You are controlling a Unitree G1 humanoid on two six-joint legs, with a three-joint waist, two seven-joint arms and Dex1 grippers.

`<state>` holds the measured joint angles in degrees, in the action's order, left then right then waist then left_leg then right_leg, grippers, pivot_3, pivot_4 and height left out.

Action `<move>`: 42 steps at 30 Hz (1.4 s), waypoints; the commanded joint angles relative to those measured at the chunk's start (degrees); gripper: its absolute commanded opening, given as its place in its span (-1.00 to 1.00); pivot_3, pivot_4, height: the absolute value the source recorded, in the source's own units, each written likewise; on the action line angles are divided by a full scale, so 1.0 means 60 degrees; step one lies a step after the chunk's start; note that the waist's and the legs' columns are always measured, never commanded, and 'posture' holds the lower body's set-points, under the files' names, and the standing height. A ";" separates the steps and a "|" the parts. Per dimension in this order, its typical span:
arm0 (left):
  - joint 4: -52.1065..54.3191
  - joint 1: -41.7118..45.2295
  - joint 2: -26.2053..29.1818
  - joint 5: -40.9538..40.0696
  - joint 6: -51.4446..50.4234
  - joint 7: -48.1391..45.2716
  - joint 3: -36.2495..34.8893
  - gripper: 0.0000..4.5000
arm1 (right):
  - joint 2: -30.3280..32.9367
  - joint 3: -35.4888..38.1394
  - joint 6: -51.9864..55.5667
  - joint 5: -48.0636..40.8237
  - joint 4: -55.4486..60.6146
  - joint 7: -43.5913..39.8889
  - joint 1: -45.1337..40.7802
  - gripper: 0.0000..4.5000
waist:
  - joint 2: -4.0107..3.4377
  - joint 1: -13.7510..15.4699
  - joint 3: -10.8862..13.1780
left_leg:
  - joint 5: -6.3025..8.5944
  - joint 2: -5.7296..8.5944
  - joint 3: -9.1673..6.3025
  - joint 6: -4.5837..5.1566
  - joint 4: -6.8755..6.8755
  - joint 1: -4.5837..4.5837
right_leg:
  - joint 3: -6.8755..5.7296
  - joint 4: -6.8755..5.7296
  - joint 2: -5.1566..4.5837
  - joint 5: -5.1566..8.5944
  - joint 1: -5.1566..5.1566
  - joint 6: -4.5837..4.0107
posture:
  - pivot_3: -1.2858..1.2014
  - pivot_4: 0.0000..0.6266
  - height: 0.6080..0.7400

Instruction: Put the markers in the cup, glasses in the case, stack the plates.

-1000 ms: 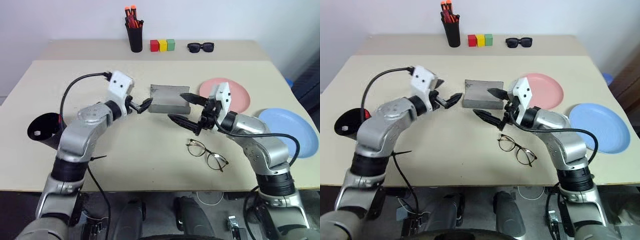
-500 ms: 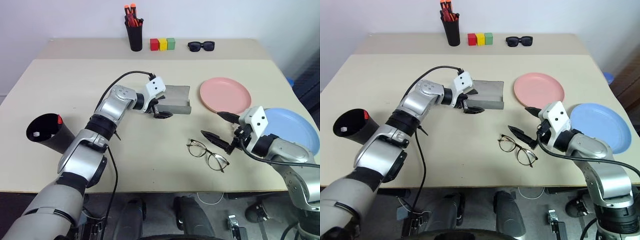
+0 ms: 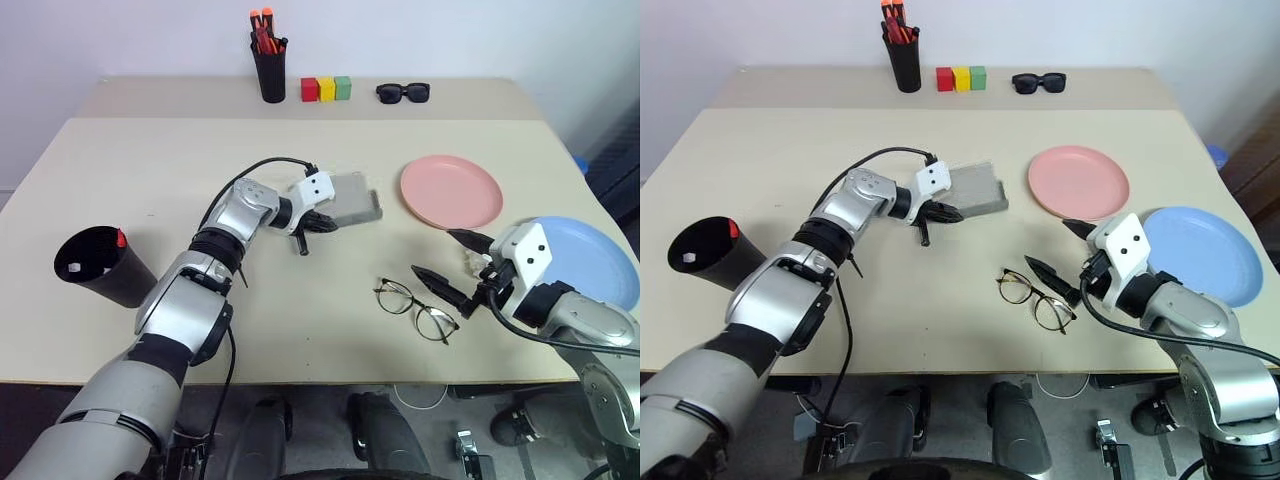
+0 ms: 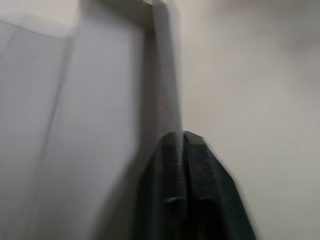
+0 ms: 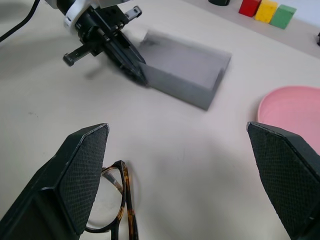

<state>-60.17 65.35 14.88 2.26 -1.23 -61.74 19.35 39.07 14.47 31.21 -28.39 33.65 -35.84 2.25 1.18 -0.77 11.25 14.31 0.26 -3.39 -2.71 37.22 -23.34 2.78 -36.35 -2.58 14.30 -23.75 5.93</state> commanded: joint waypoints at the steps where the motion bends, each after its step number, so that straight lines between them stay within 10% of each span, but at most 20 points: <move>1: 0.1138 -0.0419 0.0533 -0.0195 0.0827 -0.0577 -0.0428 -0.98 | 0.0024 0.0246 0.0120 -0.0172 0.0389 0.0129 0.0035 1.00 | 0.0000 -0.0024 0.0000 | 0.0000 -0.0001 -0.0001 0.0000 -0.0001 0.0001 | 0.0000 -0.0002 0.0001 0.0000 -0.0001 0.0000 | 0.03 -0.52 1.00; 13: 0.8528 -0.4117 0.3065 -0.1354 -0.2244 -0.2979 -0.0342 -0.98 | 0.0083 -0.0497 0.0853 -0.0315 0.0407 0.0114 -0.0330 1.00 | -0.0007 0.0065 -0.0003 | 0.0000 -0.0012 -0.0007 0.0000 0.0011 0.0009 | 0.0004 -0.0027 -0.0003 0.0001 0.0007 -0.0006 | 0.03 -0.52 1.00; 29: 0.8670 -0.3646 0.2182 -0.0946 -0.4488 -0.1782 0.0350 -0.98 | 0.0218 -0.0542 0.1228 -0.0269 0.0246 0.0088 -0.0408 1.00 | -0.0009 0.0006 -0.0004 | -0.0001 -0.0007 -0.0005 0.0003 0.0041 0.0020 | 0.0000 -0.0028 0.0001 0.0002 0.0029 -0.0006 | 0.03 -0.52 1.00; 36: 0.8544 -0.3699 0.2064 -0.1066 -0.3375 -0.1806 0.0229 0.26 | 0.0679 -0.0368 0.1685 -0.0250 0.0347 0.0082 -0.0120 1.00 | -0.0009 0.0012 -0.0004 | -0.0001 -0.0007 -0.0006 0.0003 0.0039 0.0022 | 0.0000 -0.0029 0.0000 0.0002 0.0028 -0.0006 | 0.03 -0.52 1.00; 42: 0.8618 -0.3726 0.1737 -0.1805 -0.2580 -0.1319 -0.0766 0.26 | 0.1511 -0.0453 0.2601 -0.0209 0.0586 0.0196 -0.0296 1.00 | -0.0010 0.0018 -0.0005 | -0.0001 -0.0007 -0.0005 0.0003 0.0042 0.0021 | 0.0001 -0.0030 -0.0002 0.0002 0.0029 -0.0007 | 0.03 -0.52 1.00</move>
<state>-10.13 42.53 25.63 -6.23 -18.48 -70.95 18.24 47.15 10.33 45.94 -29.50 34.32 -34.86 1.37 1.11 -0.66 11.22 14.30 0.21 -3.42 -2.69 37.47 -23.21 2.78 -36.53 -2.59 14.31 -23.58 5.89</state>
